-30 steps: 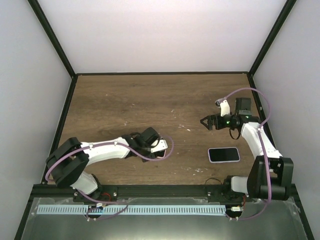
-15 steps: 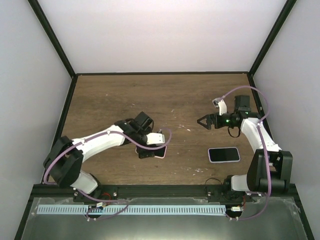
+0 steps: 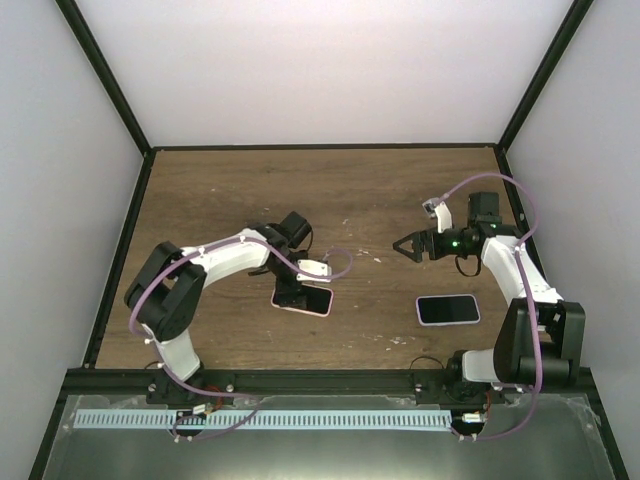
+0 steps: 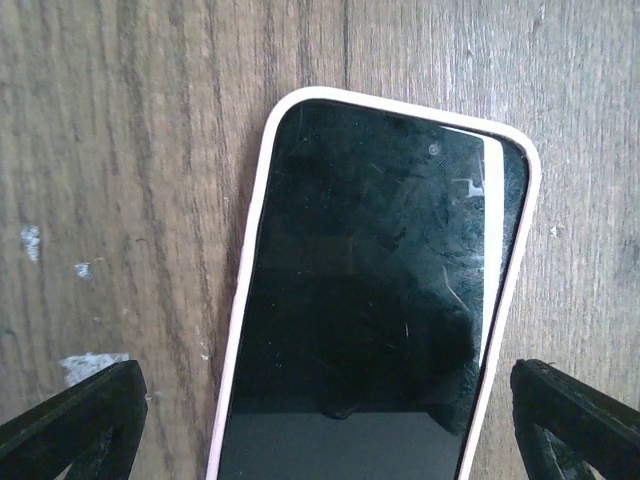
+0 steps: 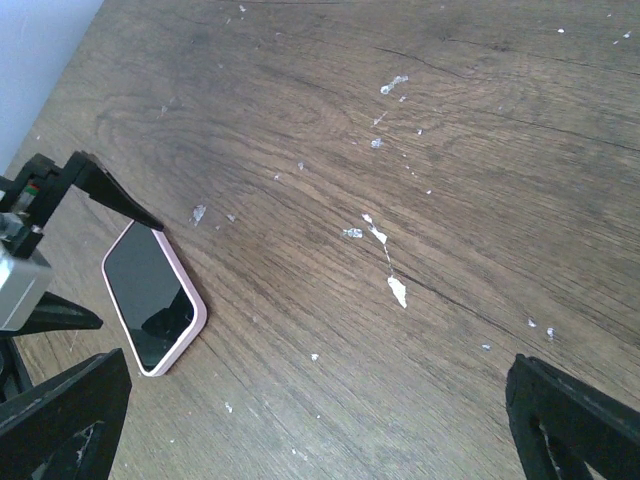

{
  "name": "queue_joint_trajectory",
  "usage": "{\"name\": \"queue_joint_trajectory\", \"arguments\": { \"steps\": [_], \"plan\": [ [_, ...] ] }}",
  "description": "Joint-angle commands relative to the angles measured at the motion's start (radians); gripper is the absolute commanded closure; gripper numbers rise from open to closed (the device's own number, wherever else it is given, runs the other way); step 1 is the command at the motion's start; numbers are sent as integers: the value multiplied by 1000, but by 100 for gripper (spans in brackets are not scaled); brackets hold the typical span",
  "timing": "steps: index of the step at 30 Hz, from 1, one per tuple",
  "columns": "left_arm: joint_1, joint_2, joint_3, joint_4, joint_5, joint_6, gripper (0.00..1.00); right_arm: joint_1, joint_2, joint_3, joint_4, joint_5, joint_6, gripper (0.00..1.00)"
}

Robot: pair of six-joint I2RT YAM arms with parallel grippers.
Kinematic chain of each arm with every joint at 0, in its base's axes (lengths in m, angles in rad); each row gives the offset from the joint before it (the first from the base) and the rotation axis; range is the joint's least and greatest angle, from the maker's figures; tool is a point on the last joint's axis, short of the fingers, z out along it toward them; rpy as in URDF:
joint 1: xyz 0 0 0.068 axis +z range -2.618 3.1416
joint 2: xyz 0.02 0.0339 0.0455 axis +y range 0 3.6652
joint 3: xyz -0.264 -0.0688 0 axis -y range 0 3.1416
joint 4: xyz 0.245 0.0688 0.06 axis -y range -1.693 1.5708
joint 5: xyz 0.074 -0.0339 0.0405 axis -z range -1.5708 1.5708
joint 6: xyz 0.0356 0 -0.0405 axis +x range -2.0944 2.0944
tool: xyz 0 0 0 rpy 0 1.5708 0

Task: Take the phone out of the phone case
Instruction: Pick up the phone at the center of the board.

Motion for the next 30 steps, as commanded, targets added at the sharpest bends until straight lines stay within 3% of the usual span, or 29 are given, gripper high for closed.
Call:
{"name": "queue_joint_trajectory", "arguments": {
  "steps": [1, 8, 14, 22, 30],
  "plan": [
    [-2, 38, 21, -24, 24, 53, 0, 1, -5, 4, -22, -12, -21, 0],
    [-22, 63, -54, 26, -26, 80, 0, 1, -2, 4, -17, -8, -22, 0],
    [-51, 70, -117, 76, -70, 65, 6, 1, -5, 3, -10, -7, -13, 0],
    [-51, 97, -27, 56, -27, -48, 32, 1, -6, -5, 24, -21, 41, 0],
    [-51, -24, 10, 222, -32, -318, 56, 2, -24, -17, 125, -92, 185, 0]
  ]
}}
